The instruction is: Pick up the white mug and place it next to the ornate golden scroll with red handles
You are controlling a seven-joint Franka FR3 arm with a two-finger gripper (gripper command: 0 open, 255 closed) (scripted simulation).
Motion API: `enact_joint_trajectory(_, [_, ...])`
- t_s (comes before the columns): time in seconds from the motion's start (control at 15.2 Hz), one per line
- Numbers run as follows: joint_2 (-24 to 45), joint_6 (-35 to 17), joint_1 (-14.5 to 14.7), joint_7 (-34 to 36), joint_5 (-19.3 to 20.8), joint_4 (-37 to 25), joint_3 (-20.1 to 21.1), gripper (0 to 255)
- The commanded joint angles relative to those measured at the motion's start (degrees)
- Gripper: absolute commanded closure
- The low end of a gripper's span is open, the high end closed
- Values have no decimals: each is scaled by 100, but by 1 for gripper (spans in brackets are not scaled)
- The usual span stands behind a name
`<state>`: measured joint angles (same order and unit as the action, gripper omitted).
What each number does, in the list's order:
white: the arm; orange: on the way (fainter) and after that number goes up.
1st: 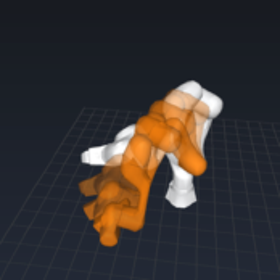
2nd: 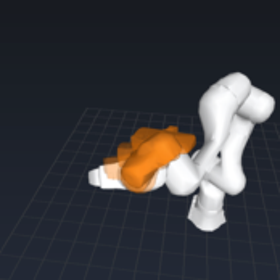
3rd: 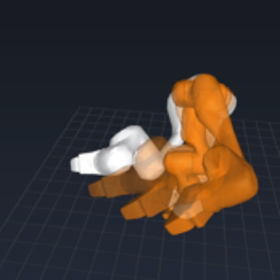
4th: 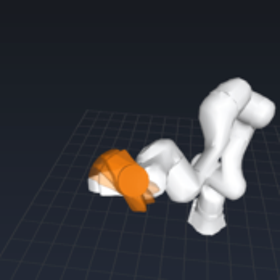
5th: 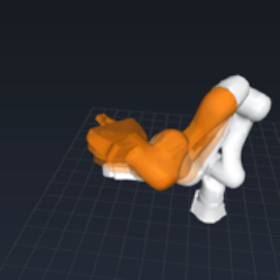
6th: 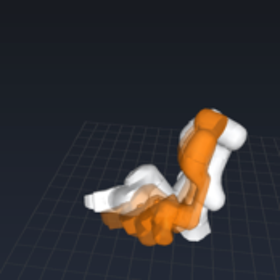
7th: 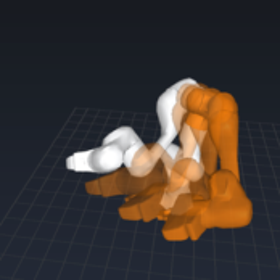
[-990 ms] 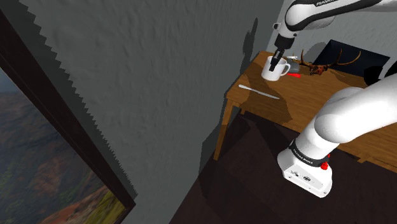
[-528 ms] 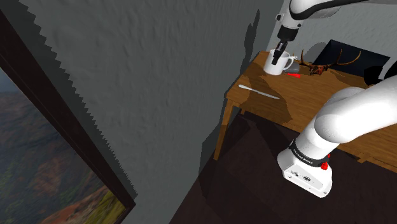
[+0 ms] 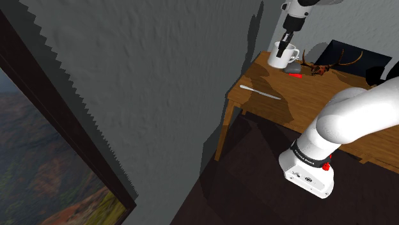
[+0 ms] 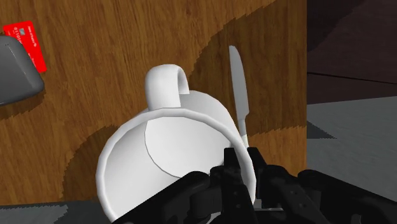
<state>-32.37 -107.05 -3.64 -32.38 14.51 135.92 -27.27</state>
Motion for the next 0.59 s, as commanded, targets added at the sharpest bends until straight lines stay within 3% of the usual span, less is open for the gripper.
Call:
enact_joint_trajectory(0.0, [-17, 185, 10, -6, -25, -167, 37, 255])
enact_joint_trajectory(0.53, [-18, 793, 50, -29, -112, -771, 150, 255])
